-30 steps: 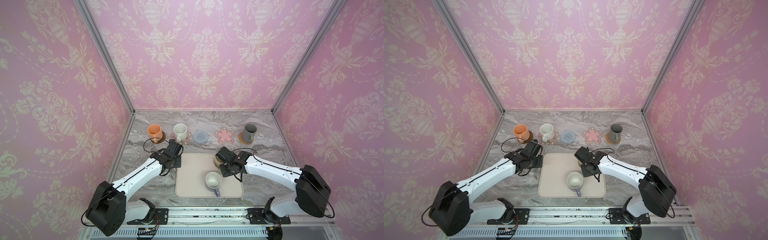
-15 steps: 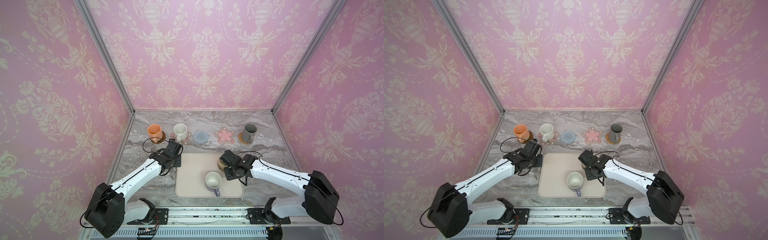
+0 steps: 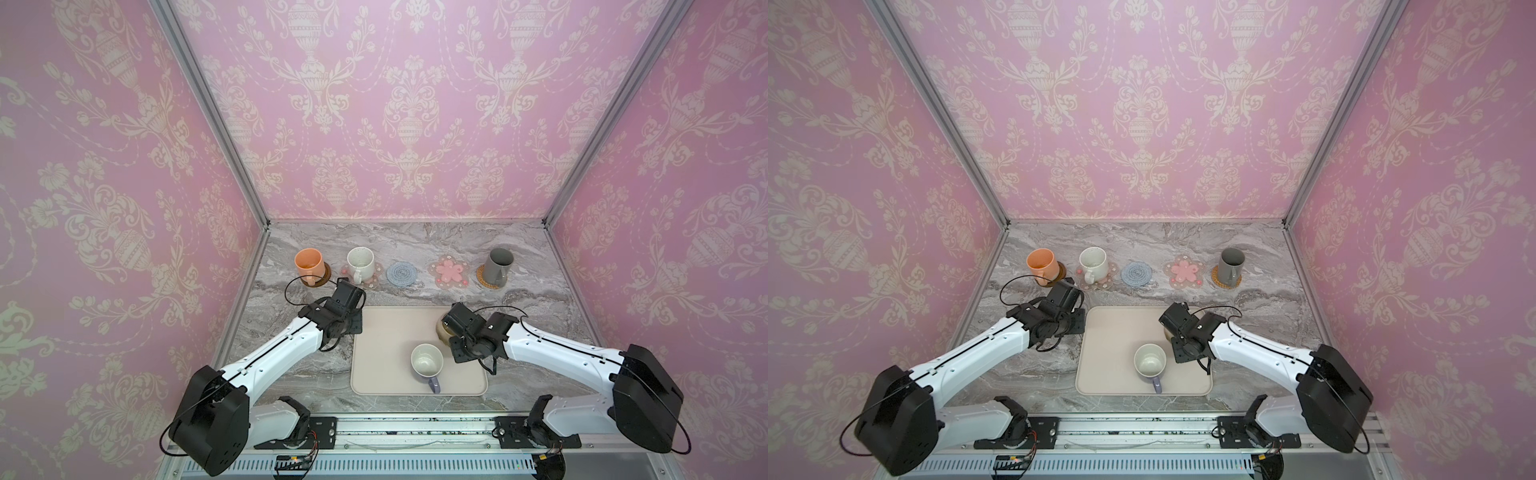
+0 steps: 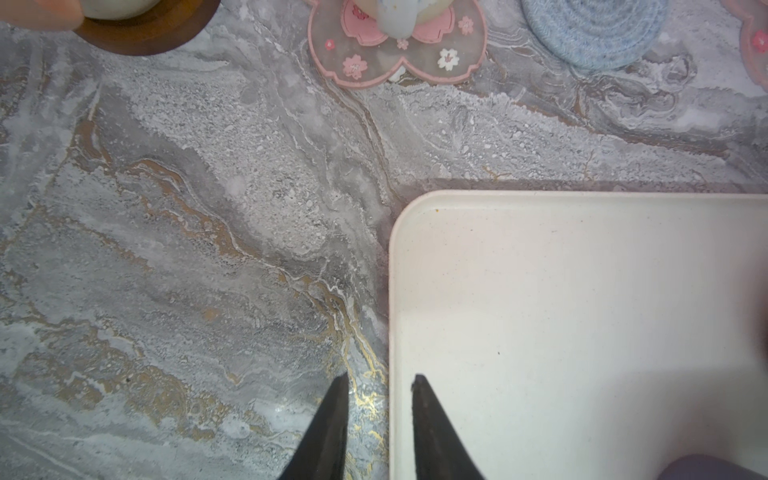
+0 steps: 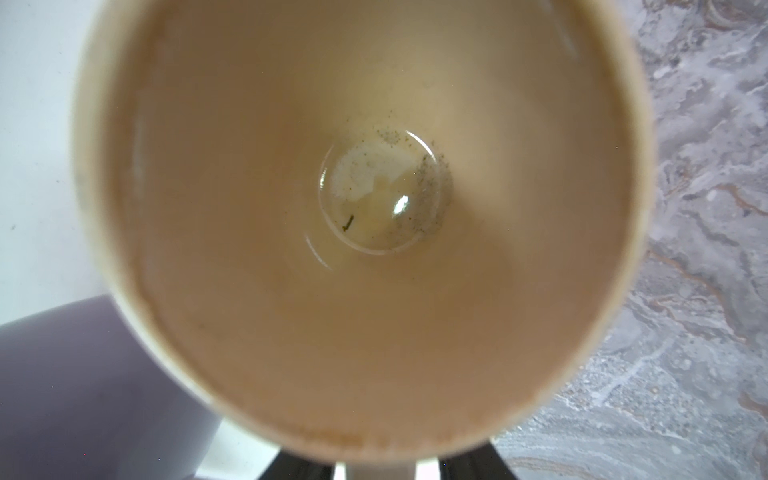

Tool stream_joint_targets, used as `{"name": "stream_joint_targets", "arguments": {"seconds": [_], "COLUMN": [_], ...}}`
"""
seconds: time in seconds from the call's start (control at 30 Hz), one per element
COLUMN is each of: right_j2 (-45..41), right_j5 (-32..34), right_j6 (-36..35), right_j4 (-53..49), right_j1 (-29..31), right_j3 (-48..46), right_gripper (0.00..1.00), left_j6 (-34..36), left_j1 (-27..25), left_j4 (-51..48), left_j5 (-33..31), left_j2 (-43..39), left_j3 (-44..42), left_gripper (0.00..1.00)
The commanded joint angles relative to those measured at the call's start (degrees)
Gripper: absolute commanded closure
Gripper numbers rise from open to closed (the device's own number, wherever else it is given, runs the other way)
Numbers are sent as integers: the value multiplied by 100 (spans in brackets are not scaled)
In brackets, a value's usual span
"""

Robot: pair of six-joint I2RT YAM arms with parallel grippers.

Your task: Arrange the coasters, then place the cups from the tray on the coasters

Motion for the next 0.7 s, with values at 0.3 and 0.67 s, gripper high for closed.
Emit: {"name": "stream_joint_targets", "arguments": {"seconds": [0.3, 0.67], "right_j2": [307, 111], "right_j5": [126, 347], "right_j6": [82, 428], "right_j4": [261, 299], "right_j1": [-34, -30], "right_j3": [136, 164], "right_gripper": [68, 64], "left_j6": [-108, -90], "left_j1": [-21, -20], "left_j4": [-77, -69], "left_j5": [19, 24], "left_j2": [-127, -97], "left_j3": [-96, -133], "left_gripper": [70, 70]}}
